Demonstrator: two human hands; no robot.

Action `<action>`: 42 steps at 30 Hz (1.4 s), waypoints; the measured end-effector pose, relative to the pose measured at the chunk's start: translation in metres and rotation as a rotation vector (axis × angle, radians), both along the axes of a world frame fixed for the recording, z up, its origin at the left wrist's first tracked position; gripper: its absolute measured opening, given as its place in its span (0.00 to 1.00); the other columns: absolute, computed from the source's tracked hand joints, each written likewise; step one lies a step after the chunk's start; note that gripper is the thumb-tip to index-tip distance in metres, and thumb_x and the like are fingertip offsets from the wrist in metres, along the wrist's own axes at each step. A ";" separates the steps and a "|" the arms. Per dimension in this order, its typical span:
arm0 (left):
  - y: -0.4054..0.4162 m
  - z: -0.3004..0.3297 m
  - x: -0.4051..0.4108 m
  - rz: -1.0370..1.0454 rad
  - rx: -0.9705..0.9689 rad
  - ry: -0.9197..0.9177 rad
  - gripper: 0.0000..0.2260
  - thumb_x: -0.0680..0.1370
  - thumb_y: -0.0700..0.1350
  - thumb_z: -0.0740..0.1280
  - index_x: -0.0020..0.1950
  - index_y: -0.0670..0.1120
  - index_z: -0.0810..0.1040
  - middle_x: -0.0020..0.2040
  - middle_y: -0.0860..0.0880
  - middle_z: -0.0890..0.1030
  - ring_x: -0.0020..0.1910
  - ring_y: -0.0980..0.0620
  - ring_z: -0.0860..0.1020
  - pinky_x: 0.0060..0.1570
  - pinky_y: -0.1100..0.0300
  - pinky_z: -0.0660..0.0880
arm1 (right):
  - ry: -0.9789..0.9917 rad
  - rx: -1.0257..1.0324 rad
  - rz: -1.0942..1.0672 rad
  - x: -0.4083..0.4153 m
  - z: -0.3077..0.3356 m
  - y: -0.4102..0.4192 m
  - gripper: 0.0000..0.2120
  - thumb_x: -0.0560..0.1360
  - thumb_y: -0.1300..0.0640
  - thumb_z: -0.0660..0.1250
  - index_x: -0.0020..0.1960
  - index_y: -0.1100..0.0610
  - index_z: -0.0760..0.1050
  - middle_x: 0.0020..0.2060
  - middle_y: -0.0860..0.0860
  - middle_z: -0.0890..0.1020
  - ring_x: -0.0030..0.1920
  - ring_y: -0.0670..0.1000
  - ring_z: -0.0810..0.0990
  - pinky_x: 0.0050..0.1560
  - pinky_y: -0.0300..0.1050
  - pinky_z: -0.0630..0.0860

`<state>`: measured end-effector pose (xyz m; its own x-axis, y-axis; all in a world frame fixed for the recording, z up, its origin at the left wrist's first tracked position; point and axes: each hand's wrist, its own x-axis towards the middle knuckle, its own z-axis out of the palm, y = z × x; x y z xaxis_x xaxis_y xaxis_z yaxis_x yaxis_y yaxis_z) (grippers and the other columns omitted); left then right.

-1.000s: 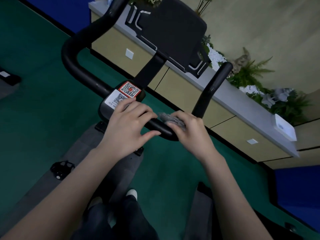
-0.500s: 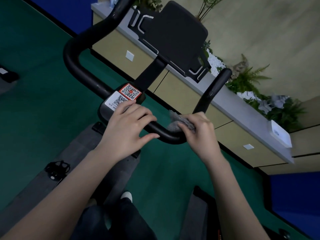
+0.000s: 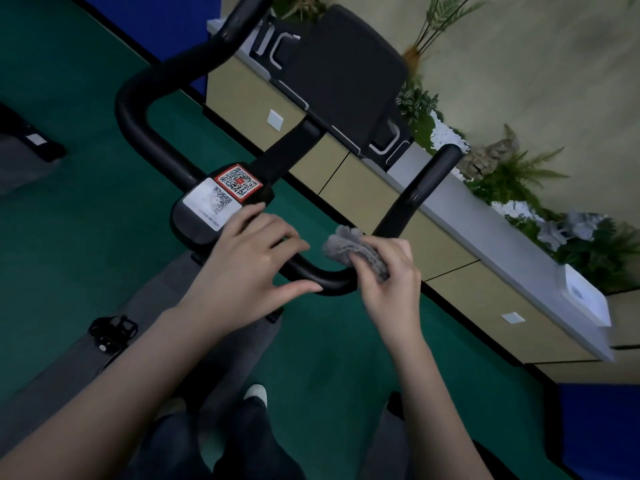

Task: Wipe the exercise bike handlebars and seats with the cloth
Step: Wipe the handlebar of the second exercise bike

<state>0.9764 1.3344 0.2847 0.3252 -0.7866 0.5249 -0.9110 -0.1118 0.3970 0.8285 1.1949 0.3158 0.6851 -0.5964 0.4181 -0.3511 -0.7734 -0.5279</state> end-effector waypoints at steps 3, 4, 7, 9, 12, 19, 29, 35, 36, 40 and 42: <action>-0.017 0.000 -0.024 -0.009 0.031 0.019 0.25 0.73 0.66 0.61 0.54 0.46 0.81 0.48 0.51 0.80 0.52 0.49 0.77 0.68 0.54 0.59 | -0.099 0.023 -0.078 0.006 -0.001 -0.016 0.07 0.74 0.64 0.70 0.52 0.61 0.80 0.43 0.38 0.75 0.49 0.45 0.73 0.49 0.25 0.66; -0.022 -0.001 -0.031 -0.006 0.036 0.030 0.25 0.74 0.65 0.61 0.54 0.46 0.81 0.47 0.51 0.80 0.51 0.49 0.77 0.66 0.54 0.60 | -0.132 0.040 -0.098 0.007 -0.002 -0.016 0.07 0.74 0.64 0.70 0.53 0.61 0.80 0.43 0.39 0.75 0.49 0.46 0.73 0.49 0.25 0.67; -0.031 -0.008 -0.046 0.024 0.044 0.042 0.21 0.74 0.63 0.62 0.52 0.47 0.81 0.45 0.52 0.80 0.48 0.48 0.77 0.60 0.53 0.64 | -0.209 0.079 -0.095 0.002 -0.012 -0.010 0.08 0.75 0.66 0.68 0.53 0.61 0.77 0.45 0.40 0.75 0.50 0.48 0.73 0.49 0.29 0.68; -0.033 -0.010 -0.051 0.047 0.036 0.053 0.18 0.75 0.61 0.63 0.51 0.48 0.81 0.43 0.53 0.80 0.45 0.49 0.77 0.56 0.53 0.65 | -0.261 0.096 -0.104 -0.004 -0.018 -0.011 0.09 0.75 0.67 0.66 0.55 0.60 0.76 0.48 0.40 0.74 0.50 0.47 0.74 0.50 0.30 0.68; -0.033 -0.010 -0.051 0.056 0.020 0.101 0.16 0.74 0.60 0.64 0.52 0.51 0.82 0.41 0.54 0.80 0.43 0.50 0.77 0.53 0.55 0.65 | -0.367 0.141 -0.223 -0.004 -0.023 -0.016 0.08 0.76 0.68 0.65 0.55 0.64 0.73 0.49 0.52 0.75 0.49 0.36 0.73 0.49 0.27 0.67; -0.034 -0.008 -0.055 0.065 0.023 0.154 0.17 0.75 0.62 0.64 0.52 0.52 0.82 0.41 0.56 0.80 0.43 0.52 0.76 0.52 0.56 0.64 | -0.528 0.322 -0.302 -0.015 -0.046 0.015 0.10 0.77 0.55 0.63 0.56 0.58 0.69 0.50 0.56 0.75 0.49 0.44 0.75 0.49 0.30 0.69; -0.034 -0.005 -0.059 0.094 0.044 0.165 0.17 0.75 0.61 0.64 0.53 0.51 0.82 0.42 0.56 0.80 0.44 0.53 0.76 0.54 0.55 0.65 | -0.581 0.488 -0.364 -0.011 -0.045 0.015 0.12 0.79 0.59 0.63 0.52 0.43 0.66 0.49 0.42 0.76 0.49 0.35 0.77 0.49 0.28 0.70; -0.034 -0.003 -0.061 0.095 0.032 0.184 0.16 0.74 0.61 0.65 0.52 0.52 0.82 0.43 0.57 0.80 0.44 0.54 0.76 0.55 0.58 0.63 | -0.601 0.619 -0.414 -0.009 -0.050 0.006 0.06 0.80 0.59 0.62 0.55 0.52 0.67 0.50 0.44 0.76 0.50 0.34 0.76 0.50 0.29 0.71; -0.034 -0.003 -0.061 0.093 0.031 0.191 0.15 0.74 0.60 0.66 0.51 0.52 0.82 0.43 0.57 0.80 0.44 0.54 0.76 0.55 0.59 0.62 | -0.613 0.636 -0.446 -0.006 -0.049 -0.005 0.06 0.80 0.59 0.62 0.55 0.57 0.67 0.49 0.46 0.76 0.49 0.34 0.76 0.50 0.28 0.70; -0.034 -0.002 -0.061 0.096 0.039 0.201 0.15 0.73 0.61 0.66 0.52 0.53 0.82 0.43 0.57 0.80 0.43 0.55 0.76 0.55 0.60 0.62 | -0.705 0.763 -0.484 0.008 -0.043 -0.022 0.05 0.81 0.59 0.60 0.55 0.59 0.67 0.50 0.48 0.76 0.47 0.36 0.76 0.47 0.28 0.71; -0.034 -0.002 -0.060 0.103 0.048 0.198 0.15 0.73 0.61 0.66 0.52 0.53 0.82 0.43 0.57 0.80 0.44 0.55 0.76 0.55 0.59 0.62 | -0.718 0.834 -0.474 0.006 -0.044 -0.007 0.05 0.81 0.60 0.59 0.56 0.59 0.67 0.51 0.49 0.77 0.47 0.38 0.78 0.48 0.32 0.74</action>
